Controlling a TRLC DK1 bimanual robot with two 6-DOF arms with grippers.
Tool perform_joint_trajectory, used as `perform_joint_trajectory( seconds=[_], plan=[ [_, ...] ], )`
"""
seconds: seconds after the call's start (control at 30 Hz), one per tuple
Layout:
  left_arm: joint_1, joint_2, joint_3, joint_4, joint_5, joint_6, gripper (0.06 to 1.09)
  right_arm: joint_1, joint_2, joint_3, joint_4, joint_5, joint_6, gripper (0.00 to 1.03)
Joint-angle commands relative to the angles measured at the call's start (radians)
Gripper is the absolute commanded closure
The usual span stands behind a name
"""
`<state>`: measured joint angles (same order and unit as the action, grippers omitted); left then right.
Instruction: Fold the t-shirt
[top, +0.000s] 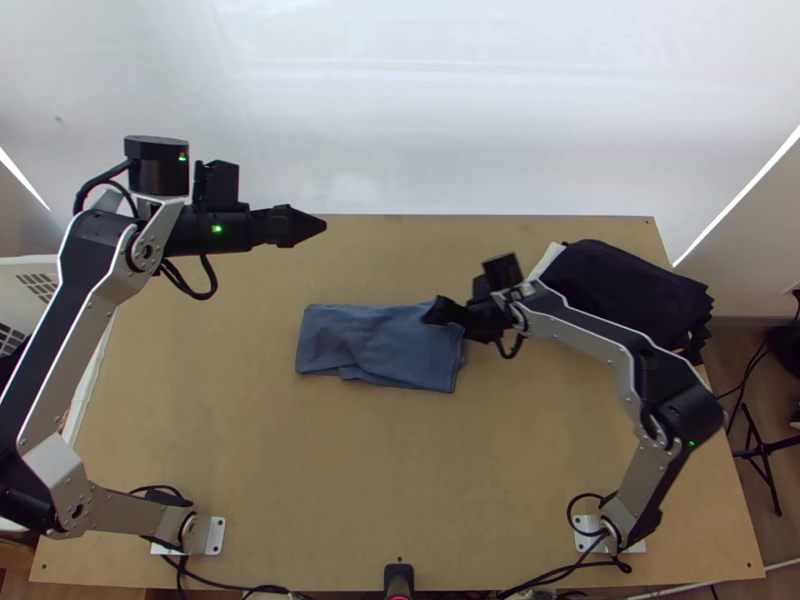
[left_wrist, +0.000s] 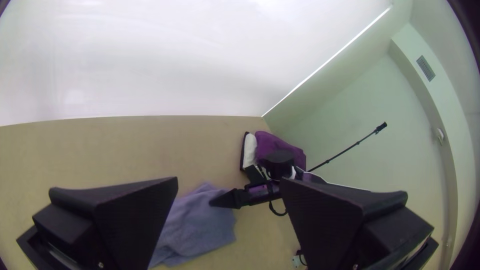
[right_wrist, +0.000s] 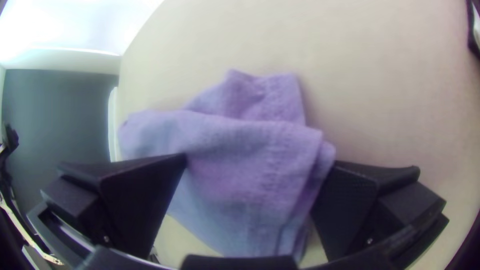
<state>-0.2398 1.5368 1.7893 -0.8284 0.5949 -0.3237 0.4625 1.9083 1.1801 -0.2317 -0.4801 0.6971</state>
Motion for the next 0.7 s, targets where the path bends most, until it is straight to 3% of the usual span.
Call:
perform_joint_trajectory(
  seconds=[0.0, 0.07, 0.1, 0.17, 0.2, 0.23, 0.43, 0.53, 0.67],
  plan=[
    [0.025, -0.03, -0.01, 0.0, 0.0, -0.009, 0.1, 0.1, 0.08, 0.118, -0.001, -0.026, 0.09, 0.08],
    [0.036, -0.033, -0.008, 0.002, 0.0, -0.009, 0.1, 0.125, 0.057, 0.119, -0.003, -0.026, 0.137, 0.16],
    [0.039, -0.037, -0.007, 0.0, 0.0, -0.012, 0.1, 0.13, 0.046, 0.13, -0.021, -0.026, 0.166, 0.25],
    [0.048, -0.043, -0.008, 0.0, 0.0, -0.012, 0.1, 0.113, 0.018, 0.13, -0.074, -0.023, 0.154, 0.62],
    [0.054, -0.044, -0.008, 0.0, 0.0, -0.014, 0.1, 0.085, -0.006, 0.107, -0.07, -0.011, 0.151, 0.89],
    [0.059, -0.047, -0.011, 0.0, 0.0, -0.014, 0.1, 0.051, -0.028, 0.087, -0.054, 0.021, 0.163, 1.0],
    [0.073, -0.06, -0.031, 0.0, 0.002, -0.015, 0.1, -0.097, -0.196, 0.058, -0.04, 0.006, 0.191, 1.0],
    [0.076, -0.061, -0.031, 0.002, 0.002, -0.021, 0.1, -0.159, -0.315, 0.076, -0.041, -0.045, 0.251, 1.0],
    [0.076, -0.06, -0.038, 0.002, 0.002, -0.023, 0.1, -0.232, -0.396, 0.147, -0.144, -0.091, 0.269, 1.0]
  ],
)
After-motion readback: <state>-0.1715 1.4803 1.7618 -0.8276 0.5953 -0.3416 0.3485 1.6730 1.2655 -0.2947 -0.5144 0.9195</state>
